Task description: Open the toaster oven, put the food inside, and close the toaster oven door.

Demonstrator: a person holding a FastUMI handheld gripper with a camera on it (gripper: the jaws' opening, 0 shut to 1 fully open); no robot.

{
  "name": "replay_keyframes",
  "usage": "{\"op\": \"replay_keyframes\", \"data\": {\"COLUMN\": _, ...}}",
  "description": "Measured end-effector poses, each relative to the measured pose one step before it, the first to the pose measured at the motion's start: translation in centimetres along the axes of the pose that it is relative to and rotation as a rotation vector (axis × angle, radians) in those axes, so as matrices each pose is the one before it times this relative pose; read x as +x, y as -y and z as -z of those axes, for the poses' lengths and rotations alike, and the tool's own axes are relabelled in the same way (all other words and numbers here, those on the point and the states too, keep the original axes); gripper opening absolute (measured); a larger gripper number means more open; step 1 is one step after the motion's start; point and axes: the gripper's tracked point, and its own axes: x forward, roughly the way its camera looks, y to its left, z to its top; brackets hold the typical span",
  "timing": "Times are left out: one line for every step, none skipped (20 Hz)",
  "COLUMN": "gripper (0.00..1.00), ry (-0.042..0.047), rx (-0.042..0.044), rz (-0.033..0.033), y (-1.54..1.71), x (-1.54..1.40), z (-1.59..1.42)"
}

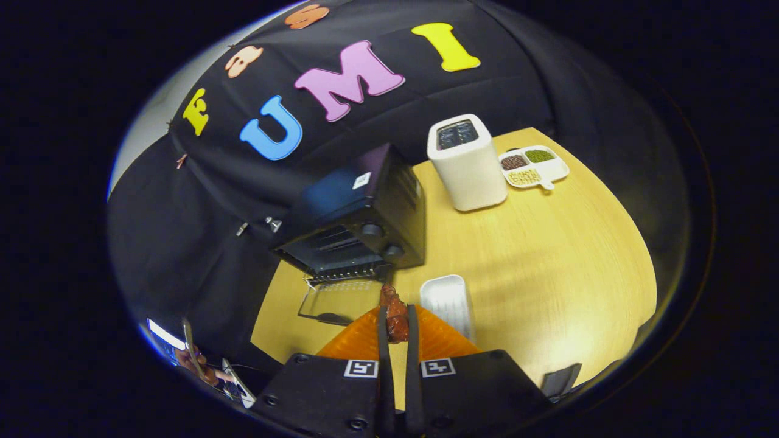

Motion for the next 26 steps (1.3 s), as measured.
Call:
{"op": "replay_keyframes", "data": {"gripper": 0.11, "ry": 0.01204, "rx": -0.00771, "rz": -0.01659, "y": -1.998, "x": 0.239, "z": 0.113}}
{"op": "replay_keyframes", "data": {"gripper": 0.11, "ry": 0.00962, "rx": -0.0097, "rz": -0.01377, "y": -1.797, "x": 0.245, "z": 0.22}}
{"op": "replay_keyframes", "data": {"gripper": 0.11, "ry": 0.00872, "rx": -0.01476, "rz": -0.01, "y": -1.685, "x": 0.417, "z": 0.18}}
{"op": "replay_keyframes", "data": {"gripper": 0.11, "ry": 0.00956, "rx": -0.01145, "rz": -0.00833, "y": -1.383, "x": 0.533, "z": 0.244}}
{"op": "replay_keyframes", "data": {"gripper": 0.11, "ry": 0.01096, "rx": -0.00676, "rz": -0.01182, "y": -1.595, "x": 0.582, "z": 0.175}}
{"op": "replay_keyframes", "data": {"gripper": 0.11, "ry": 0.00934, "rx": 0.00084, "rz": -0.00835, "y": -1.337, "x": 0.718, "z": 0.282}}
{"op": "replay_keyframes", "data": {"gripper": 0.11, "ry": 0.00483, "rx": 0.00119, "rz": -0.00837, "y": -1.26, "x": 0.823, "z": 0.418}}
{"op": "replay_keyframes", "data": {"gripper": 0.11, "ry": 0.00001, "rx": 0.00434, "rz": -0.00383, "y": -0.956, "x": 1.061, "z": 0.535}}
{"op": "replay_keyframes", "data": {"gripper": 0.11, "ry": -0.00086, "rx": 0.00508, "rz": -0.00401, "y": -0.917, "x": 1.112, "z": 0.464}}
{"op": "replay_keyframes", "data": {"gripper": 0.11, "ry": 0.00495, "rx": 0.00766, "rz": -0.00221, "y": -0.759, "x": 1.103, "z": 0.26}}
{"op": "replay_keyframes", "data": {"gripper": 0.11, "ry": 0.00948, "rx": 0.00635, "rz": -0.00397, "y": -0.596, "x": 1.193, "z": 0.157}}
{"op": "replay_keyframes", "data": {"gripper": 0.11, "ry": 0.01524, "rx": -0.00238, "rz": -0.00704, "y": -0.524, "x": 1.179, "z": 0.062}}
{"op": "replay_keyframes", "data": {"gripper": 0.11, "ry": 0.01278, "rx": -0.00688, "rz": 0.00075, "y": -0.25, "x": 1.311, "z": 0.06}}
{"op": "replay_keyframes", "data": {"gripper": 0.11, "ry": 0.00701, "rx": -0.00318, "rz": 0.007, "y": 0.085, "x": 1.176, "z": 0.211}}
{"op": "replay_keyframes", "data": {"gripper": 0.11, "ry": 0.00703, "rx": 0.00373, "rz": 0.00596, "y": 0.12, "x": 1.144, "z": 0.186}}
{"op": "replay_keyframes", "data": {"gripper": 0.11, "ry": 0.0058, "rx": 0.00869, "rz": 0.0037, "y": 0.269, "x": 1.118, "z": 0.618}}
{"op": "replay_keyframes", "data": {"gripper": 0.11, "ry": 0.00644, "rx": 0.01434, "rz": 0.00665, "y": 0.112, "x": 0.934, "z": -0.233}}
{"op": "replay_keyframes", "data": {"gripper": 0.11, "ry": 0.00707, "rx": 0.0123, "rz": 0.00819, "y": 0.38, "x": 0.837, "z": -0.114}}
{"op": "replay_keyframes", "data": {"gripper": 0.11, "ry": 0.00749, "rx": 0.01, "rz": 0.00754, "y": 0.369, "x": 0.793, "z": -0.109}}
{"op": "replay_keyframes", "data": {"gripper": 0.11, "ry": 0.00827, "rx": 0.01468, "rz": 0.00265, "y": 0.336, "x": 0.808, "z": -0.175}}
{"op": "replay_keyframes", "data": {"gripper": 0.11, "ry": 0.01035, "rx": 0.01967, "rz": -0.00568, "y": 0.144, "x": 0.709, "z": -0.185}}
{"op": "replay_keyframes", "data": {"gripper": 0.11, "ry": 0.01568, "rx": 0.02039, "rz": -0.01116, "y": -0.142, "x": 0.695, "z": -0.623}}
{"op": "replay_keyframes", "data": {"gripper": 0.11, "ry": 0.01549, "rx": 0.01665, "rz": -0.00817, "y": 0.157, "x": 0.881, "z": -0.366}}
{"op": "replay_keyframes", "data": {"gripper": 0.11, "ry": 0.01735, "rx": 0.00932, "rz": -0.00701, "y": 0.163, "x": 0.732, "z": -0.333}}
{"op": "replay_keyframes", "data": {"gripper": 0.11, "ry": 0.01553, "rx": 0.00732, "rz": -0.0077, "y": 0.163, "x": 0.765, "z": -0.316}}
{"op": "replay_keyframes", "data": {"gripper": 0.11, "ry": 0.01083, "rx": 0.00593, "rz": -0.01074, "y": 0.166, "x": 0.935, "z": -0.19}}
